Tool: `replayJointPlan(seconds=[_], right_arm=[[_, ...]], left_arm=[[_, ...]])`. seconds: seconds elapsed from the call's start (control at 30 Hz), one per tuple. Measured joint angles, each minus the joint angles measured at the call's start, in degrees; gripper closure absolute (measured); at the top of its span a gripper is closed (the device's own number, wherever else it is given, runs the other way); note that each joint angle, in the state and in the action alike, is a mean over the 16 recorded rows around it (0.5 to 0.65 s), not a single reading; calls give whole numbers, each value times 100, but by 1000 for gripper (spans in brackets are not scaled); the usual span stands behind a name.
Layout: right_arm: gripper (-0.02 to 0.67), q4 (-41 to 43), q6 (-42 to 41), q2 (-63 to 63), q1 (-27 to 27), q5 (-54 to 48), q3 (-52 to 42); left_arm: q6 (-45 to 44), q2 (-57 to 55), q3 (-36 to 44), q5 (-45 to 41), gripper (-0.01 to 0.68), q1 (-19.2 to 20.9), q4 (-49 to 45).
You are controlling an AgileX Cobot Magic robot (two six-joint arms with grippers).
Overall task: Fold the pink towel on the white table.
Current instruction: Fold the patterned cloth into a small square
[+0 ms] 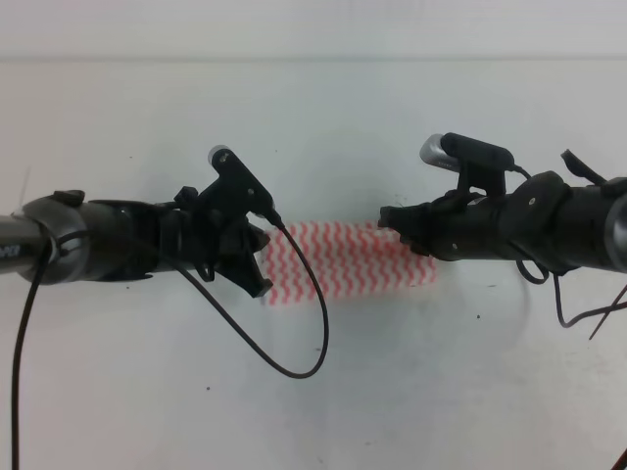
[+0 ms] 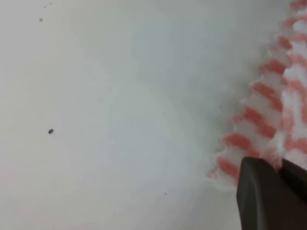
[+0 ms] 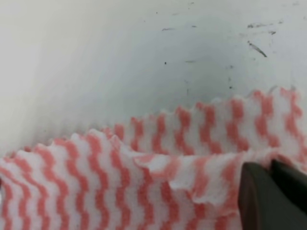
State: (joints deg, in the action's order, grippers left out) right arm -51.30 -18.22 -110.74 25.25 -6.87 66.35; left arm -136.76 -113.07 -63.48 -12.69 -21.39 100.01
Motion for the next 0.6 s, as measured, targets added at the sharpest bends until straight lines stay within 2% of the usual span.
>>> replayJointPlan(seconds=[0.6], right_arm=[[665, 0, -25, 32, -6, -8, 3]], left_arm=[[-255, -3, 0, 2, 677, 0, 0]])
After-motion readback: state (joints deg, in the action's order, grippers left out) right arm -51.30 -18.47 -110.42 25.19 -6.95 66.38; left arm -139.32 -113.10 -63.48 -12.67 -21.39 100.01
